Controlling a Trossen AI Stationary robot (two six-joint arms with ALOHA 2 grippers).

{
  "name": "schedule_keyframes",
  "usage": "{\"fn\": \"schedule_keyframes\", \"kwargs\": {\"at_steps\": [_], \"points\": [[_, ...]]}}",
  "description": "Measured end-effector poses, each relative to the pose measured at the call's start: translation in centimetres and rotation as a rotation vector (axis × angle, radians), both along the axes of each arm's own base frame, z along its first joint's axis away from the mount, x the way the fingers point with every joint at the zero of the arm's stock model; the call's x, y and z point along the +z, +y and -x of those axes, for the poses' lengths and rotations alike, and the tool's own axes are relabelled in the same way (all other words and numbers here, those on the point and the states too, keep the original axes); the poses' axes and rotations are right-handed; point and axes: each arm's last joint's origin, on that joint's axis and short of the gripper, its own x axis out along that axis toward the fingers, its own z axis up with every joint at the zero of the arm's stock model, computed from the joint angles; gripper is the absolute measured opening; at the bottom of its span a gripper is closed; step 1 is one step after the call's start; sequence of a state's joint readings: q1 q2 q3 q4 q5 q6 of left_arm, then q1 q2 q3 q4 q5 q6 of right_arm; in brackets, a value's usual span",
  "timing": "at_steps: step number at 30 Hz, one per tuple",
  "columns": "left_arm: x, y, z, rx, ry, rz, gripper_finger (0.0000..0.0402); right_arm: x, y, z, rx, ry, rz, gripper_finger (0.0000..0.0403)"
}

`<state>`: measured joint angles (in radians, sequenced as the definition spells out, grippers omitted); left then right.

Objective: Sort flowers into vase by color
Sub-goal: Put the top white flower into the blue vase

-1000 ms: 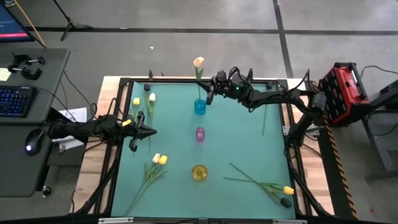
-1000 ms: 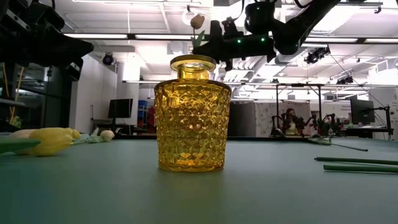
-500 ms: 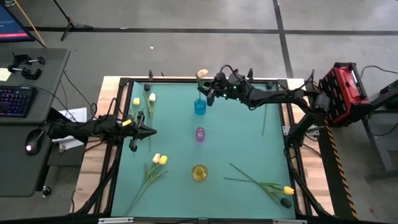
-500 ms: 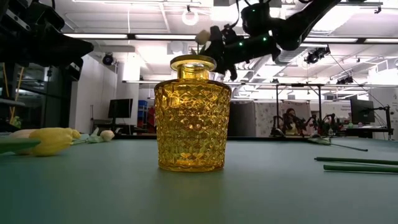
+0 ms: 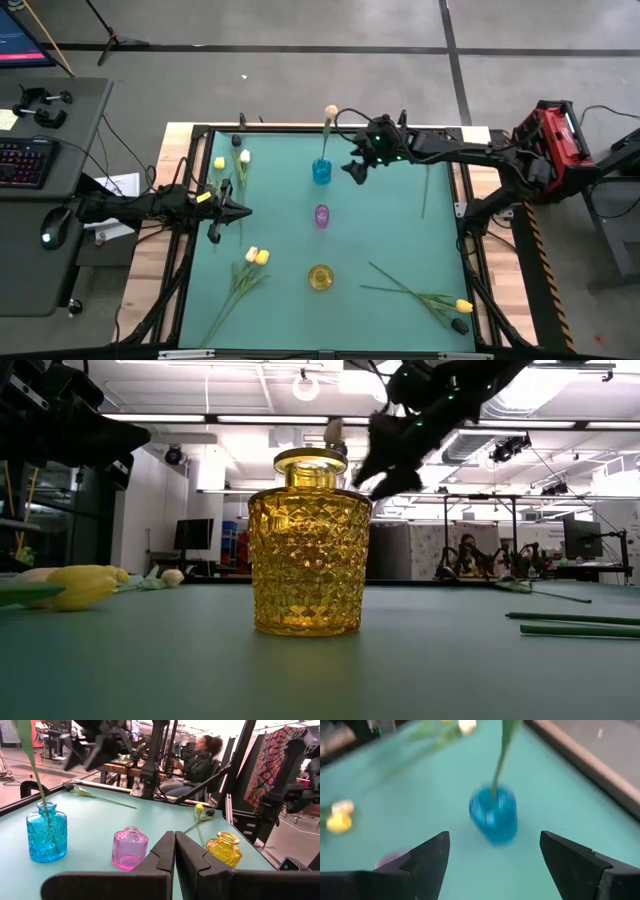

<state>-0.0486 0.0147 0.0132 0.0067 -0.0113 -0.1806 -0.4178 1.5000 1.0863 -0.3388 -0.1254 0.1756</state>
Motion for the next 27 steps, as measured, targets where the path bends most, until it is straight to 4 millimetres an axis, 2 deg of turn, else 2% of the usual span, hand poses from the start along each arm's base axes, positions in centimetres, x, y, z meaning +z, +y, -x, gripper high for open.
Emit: {"fn": "schedule_keyframes", "kwargs": {"at_steps": [7, 15, 22, 27], "points": [[0.0, 0.0, 0.0, 0.0, 0.001, 0.0, 0.0, -0.3, 2.6, 2.6, 0.064, 0.218, -0.2, 0.0298], [0.0, 0.0, 0.0, 0.0, 0.0, 0.0, 0.0, -1.9, 8.0, 2.6, 0.192, 0.348, -0.368, 0.0298], [0.0, 0.0, 0.0, 0.0, 0.001, 0.0, 0.0, -3.8, 13.1, 2.7, 0.286, 0.399, -0.395, 0.0298], [0.0, 0.0, 0.0, 0.0, 0.0, 0.0, 0.0, -3.9, 14.7, 2.6, 0.28, 0.395, -0.323, 0.0298]]}}
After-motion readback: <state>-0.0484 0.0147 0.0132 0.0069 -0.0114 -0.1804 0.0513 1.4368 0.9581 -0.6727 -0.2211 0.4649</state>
